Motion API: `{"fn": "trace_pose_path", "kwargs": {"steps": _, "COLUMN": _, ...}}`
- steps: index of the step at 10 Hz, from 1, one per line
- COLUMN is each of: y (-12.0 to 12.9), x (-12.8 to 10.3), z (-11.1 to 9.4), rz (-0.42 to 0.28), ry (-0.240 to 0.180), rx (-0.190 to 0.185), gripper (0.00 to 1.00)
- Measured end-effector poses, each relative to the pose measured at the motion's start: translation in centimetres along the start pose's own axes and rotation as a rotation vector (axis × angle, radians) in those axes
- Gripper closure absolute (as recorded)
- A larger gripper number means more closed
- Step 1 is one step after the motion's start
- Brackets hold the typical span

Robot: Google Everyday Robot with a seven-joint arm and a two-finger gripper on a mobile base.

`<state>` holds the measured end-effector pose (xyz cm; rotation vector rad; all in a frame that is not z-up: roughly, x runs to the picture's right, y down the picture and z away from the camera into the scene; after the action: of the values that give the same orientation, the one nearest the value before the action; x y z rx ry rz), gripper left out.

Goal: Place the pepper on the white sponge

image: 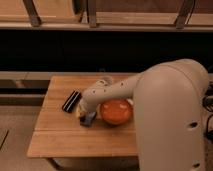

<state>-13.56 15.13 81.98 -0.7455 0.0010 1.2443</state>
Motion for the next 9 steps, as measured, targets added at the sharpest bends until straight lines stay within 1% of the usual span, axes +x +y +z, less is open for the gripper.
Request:
{"fn": "trace_pose_path", "kwargs": {"steps": 1, "y": 0.0, "x": 0.01, "z": 0.02, "rz": 0.0, "ry": 0.0, "rx": 0.0, "gripper": 0.73}}
{"fn": "trace_pose_path", "kwargs": {"steps": 2, "y": 0.0, "x": 0.0, "z": 0.01, "rz": 0.0, "ry": 0.0, "rx": 0.0, "gripper": 0.64}}
{"fn": "trace_pose_path", "kwargs": {"steps": 3, "y": 0.0, "x": 0.0, "z": 0.01, "rz": 0.0, "ry": 0.0, "rx": 0.0, "gripper": 0.52}}
{"fn": "trace_pose_path", "kwargs": {"steps": 5, "y": 0.0, "x": 0.01, "z": 0.02, "rz": 0.0, "ry": 0.0, "rx": 0.0, "gripper": 0.32}}
{"fn": "trace_pose_path", "kwargs": {"steps": 6, "y": 0.0, "x": 0.01, "z": 0.02, "rz": 0.0, "ry": 0.0, "rx": 0.0, "gripper": 0.25}}
{"fn": "trace_pose_path", "kwargs": {"steps": 7, "y": 0.0, "x": 0.01, "z": 0.02, "rz": 0.0, "ry": 0.0, "rx": 0.0, "gripper": 0.2}}
{"fn": "trace_pose_path", "kwargs": {"steps": 9, "y": -0.02, "x": 0.08, "z": 0.1, "rz": 0.0, "ry": 0.002, "rx": 0.0, "gripper": 0.2}}
